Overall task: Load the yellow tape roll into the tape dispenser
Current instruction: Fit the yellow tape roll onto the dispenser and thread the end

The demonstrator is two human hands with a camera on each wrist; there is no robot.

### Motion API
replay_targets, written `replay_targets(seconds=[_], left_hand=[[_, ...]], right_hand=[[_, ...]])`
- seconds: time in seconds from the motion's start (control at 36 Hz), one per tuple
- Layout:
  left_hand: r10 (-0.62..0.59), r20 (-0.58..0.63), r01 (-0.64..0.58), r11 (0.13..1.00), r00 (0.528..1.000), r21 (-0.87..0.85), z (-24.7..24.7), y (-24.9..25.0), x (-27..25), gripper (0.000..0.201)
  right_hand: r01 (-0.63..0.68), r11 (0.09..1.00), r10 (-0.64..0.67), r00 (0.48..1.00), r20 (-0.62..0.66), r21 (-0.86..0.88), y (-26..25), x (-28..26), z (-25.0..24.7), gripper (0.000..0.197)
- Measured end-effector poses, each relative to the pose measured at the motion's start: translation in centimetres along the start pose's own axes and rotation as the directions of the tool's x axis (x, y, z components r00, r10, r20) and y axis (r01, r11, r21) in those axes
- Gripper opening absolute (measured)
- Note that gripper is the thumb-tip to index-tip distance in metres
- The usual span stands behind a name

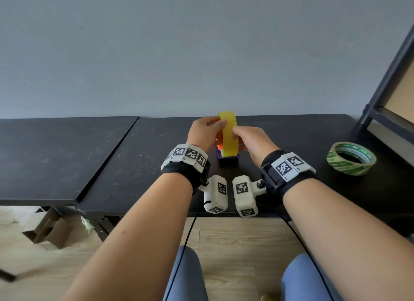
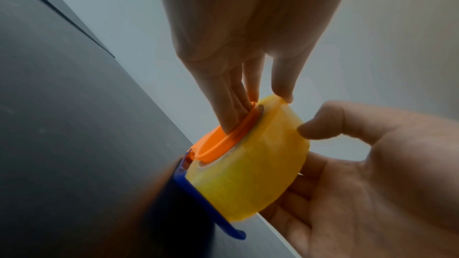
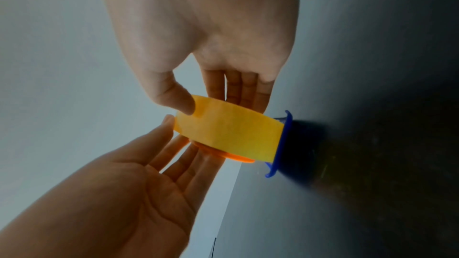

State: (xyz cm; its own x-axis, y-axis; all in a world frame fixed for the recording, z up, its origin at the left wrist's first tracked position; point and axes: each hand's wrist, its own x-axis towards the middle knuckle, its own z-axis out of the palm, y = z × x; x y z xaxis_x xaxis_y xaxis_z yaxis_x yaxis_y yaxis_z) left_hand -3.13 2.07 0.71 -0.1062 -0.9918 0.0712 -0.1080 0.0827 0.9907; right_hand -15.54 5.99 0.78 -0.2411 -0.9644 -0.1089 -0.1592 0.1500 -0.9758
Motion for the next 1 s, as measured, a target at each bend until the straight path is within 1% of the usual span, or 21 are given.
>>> replay_targets(seconds=[0.03, 0.11, 0.17, 0.31, 0.36, 0.42, 0.47, 0.61, 0.67, 0.69, 0.72, 0.75, 0.78, 0.83, 0.94, 1.0], left_hand=[[0.000, 0.000, 0.000, 1.000, 1.000, 0.004, 0.04, -0.01, 0.03, 0.040], [-0.001, -0.003, 0.001, 1.000, 1.000, 0.019, 0.17, -0.12, 0.09, 0.042], [-0.005, -0.003, 0.005, 1.000, 1.000, 0.020, 0.19, -0.12, 0.05, 0.042], [-0.027, 0.018, 0.026, 0.999, 0.999, 0.027, -0.10, -0.04, 0.15, 0.041], [-0.053, 0.046, 0.052, 0.999, 0.998, 0.009, -0.19, -0.01, 0.18, 0.048], [-0.061, 0.072, 0.059, 0.998, 0.996, 0.034, -0.14, -0.05, 0.15, 0.058], [-0.053, 0.085, 0.047, 0.997, 0.995, 0.065, -0.07, -0.10, 0.05, 0.063], [-0.028, 0.081, 0.021, 0.997, 0.996, 0.076, -0.03, -0.27, 0.10, 0.065], [-0.017, 0.081, 0.012, 0.997, 0.997, 0.070, -0.01, -0.30, 0.01, 0.060], [-0.012, 0.081, 0.007, 0.998, 0.997, 0.063, -0.02, -0.33, -0.02, 0.053], [0.000, 0.078, -0.004, 0.999, 0.997, 0.051, -0.06, -0.35, -0.03, 0.043], [0.009, 0.075, -0.012, 0.999, 0.997, 0.039, -0.16, -0.35, -0.04, 0.033], [0.017, 0.069, -0.019, 0.999, 0.997, 0.033, -0.24, -0.38, 0.05, 0.028], [0.025, 0.059, -0.027, 0.999, 0.998, 0.041, -0.33, -0.48, 0.35, 0.035], [0.046, 0.058, -0.049, 0.997, 0.997, 0.062, -0.11, -0.27, 0.70, 0.035], [0.039, 0.053, -0.042, 0.998, 0.998, 0.057, -0.02, -0.29, 0.78, 0.037]], right_hand=[[0.009, 1.000, -0.009, 1.000, 0.006, -0.020, 0.11, 0.03, -0.02, 0.026], [0.033, 0.997, -0.032, 0.999, 0.009, -0.065, 0.45, 0.25, -0.21, 0.044], [0.032, 0.997, -0.031, 0.999, 0.016, -0.076, 0.48, 0.27, -0.32, 0.047], [-0.006, 0.999, 0.006, 1.000, 0.004, -0.037, 0.48, 0.09, -0.42, 0.039], [-0.017, 1.000, 0.018, 1.000, 0.000, -0.019, 0.49, 0.11, -0.40, 0.033], [-0.028, 1.000, 0.028, 1.000, 0.006, -0.003, 0.42, 0.17, -0.36, 0.026], [-0.035, 0.999, 0.035, 0.999, 0.013, 0.015, 0.31, 0.15, -0.34, 0.027], [-0.042, 0.999, 0.041, 0.999, 0.021, 0.029, 0.27, -0.09, -0.39, 0.026], [-0.049, 0.998, 0.049, 0.999, 0.017, 0.032, 0.12, -0.22, -0.43, 0.018], [-0.053, 0.998, 0.053, 0.998, 0.016, 0.035, 0.08, -0.30, -0.44, 0.014], [-0.052, 0.998, 0.051, 0.999, 0.015, 0.042, 0.05, -0.36, -0.43, 0.017], [-0.048, 0.998, 0.047, 0.999, 0.015, 0.051, 0.04, -0.39, -0.43, 0.025], [-0.044, 0.997, 0.043, 0.999, 0.015, 0.059, 0.06, -0.35, -0.43, 0.033], [-0.038, 0.997, 0.037, 0.999, 0.019, 0.068, 0.03, -0.42, -0.39, 0.040], [-0.043, 0.995, 0.043, 0.999, 0.000, 0.087, -0.28, -0.54, -0.30, 0.039], [-0.046, 0.995, 0.047, 0.999, -0.012, 0.092, -0.40, -0.58, -0.25, 0.038]])
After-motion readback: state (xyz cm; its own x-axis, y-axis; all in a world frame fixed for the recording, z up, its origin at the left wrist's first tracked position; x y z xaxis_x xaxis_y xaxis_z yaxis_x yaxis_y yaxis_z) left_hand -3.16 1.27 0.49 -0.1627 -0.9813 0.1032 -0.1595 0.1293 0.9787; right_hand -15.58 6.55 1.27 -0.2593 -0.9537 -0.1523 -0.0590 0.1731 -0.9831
